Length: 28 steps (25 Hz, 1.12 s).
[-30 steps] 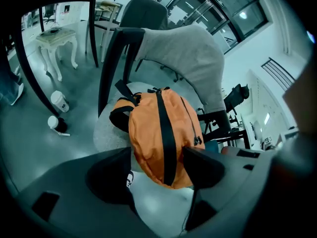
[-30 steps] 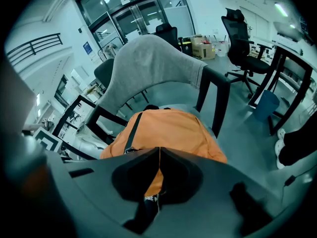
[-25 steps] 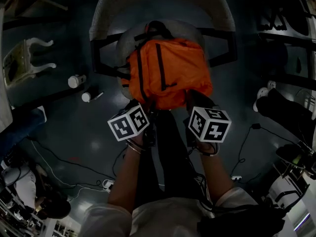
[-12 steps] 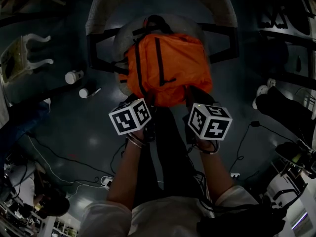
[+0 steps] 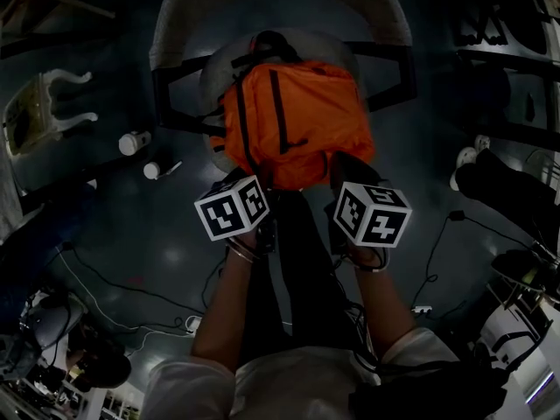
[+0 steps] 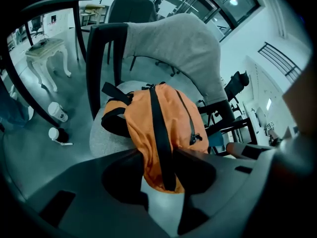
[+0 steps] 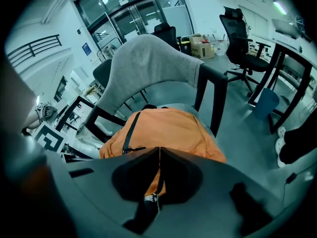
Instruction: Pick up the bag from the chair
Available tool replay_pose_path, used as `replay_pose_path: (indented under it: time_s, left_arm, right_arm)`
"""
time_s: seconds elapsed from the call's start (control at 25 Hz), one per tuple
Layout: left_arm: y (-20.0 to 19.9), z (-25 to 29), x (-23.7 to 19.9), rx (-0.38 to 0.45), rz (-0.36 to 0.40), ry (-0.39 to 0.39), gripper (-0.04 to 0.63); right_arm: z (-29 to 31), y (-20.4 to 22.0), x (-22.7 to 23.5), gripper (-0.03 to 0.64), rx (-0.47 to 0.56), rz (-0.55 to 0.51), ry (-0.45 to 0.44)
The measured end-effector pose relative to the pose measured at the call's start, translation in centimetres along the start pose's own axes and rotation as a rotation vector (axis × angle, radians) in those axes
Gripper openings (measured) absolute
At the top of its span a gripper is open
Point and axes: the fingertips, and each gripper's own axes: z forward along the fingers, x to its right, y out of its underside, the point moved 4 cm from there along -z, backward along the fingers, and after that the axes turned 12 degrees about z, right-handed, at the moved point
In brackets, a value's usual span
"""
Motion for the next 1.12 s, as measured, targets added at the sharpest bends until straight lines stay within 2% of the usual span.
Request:
replay_pose_path:
  time_s: [0.44,0.84,1.12]
  left_arm:
    - [-1.2,-0.8,1.5,-0.015,0.064,-0.025,0.098]
    - [-2.5,-2.5,3.6,-0.033,0.141,-0.032,0.078]
    - [-3.9,-4.1,5.8,-0.018,0.207,-0.018,0.066]
  right_arm:
    - [-1.3,-1.6,0.3,0.032,0.038,0.030,-0.004]
    - [-3.8,-3.5,0.5,0.032,0.092,0.059,-0.011]
    - [-5.9,-4.1,0.6,0.032,0.121,0.086,-0.009]
